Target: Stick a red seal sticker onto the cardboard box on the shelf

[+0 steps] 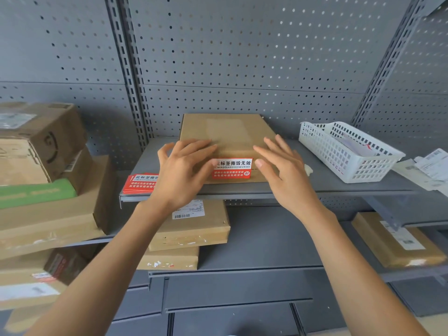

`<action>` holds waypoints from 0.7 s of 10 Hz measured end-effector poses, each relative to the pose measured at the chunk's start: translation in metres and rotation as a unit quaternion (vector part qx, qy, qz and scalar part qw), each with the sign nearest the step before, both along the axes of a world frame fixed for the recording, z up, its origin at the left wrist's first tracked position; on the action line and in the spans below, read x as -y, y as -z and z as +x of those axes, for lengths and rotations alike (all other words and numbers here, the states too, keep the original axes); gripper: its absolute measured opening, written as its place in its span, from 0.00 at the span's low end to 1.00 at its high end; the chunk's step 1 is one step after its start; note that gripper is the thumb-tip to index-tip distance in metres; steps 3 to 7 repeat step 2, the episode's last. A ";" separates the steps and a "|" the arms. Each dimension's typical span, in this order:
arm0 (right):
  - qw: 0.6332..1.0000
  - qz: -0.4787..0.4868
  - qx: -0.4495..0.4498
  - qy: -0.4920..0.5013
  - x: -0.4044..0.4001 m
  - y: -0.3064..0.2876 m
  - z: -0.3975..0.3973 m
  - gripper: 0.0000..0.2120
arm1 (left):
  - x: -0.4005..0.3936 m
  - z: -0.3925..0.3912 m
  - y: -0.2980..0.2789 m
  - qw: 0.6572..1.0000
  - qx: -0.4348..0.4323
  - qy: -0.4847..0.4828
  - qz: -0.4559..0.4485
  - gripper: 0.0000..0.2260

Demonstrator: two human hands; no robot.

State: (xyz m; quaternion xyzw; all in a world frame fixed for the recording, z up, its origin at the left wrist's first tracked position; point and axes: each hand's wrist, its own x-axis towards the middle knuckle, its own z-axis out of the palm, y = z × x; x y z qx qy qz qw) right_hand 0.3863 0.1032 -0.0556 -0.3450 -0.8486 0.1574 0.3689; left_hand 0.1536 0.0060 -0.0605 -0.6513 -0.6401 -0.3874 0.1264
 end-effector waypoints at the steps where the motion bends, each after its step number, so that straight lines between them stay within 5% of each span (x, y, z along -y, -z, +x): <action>1: 0.999 0.022 -0.036 0.014 0.013 -0.023 0.012 0.14 | -0.001 -0.004 -0.012 0.998 0.061 0.010 0.022 0.15; 2: 0.991 0.082 -0.106 0.023 0.038 -0.059 0.041 0.20 | -0.009 -0.005 -0.038 0.981 0.186 0.032 0.046 0.18; 7: 0.991 0.082 -0.106 0.023 0.038 -0.059 0.041 0.20 | -0.009 -0.005 -0.038 0.981 0.186 0.032 0.046 0.18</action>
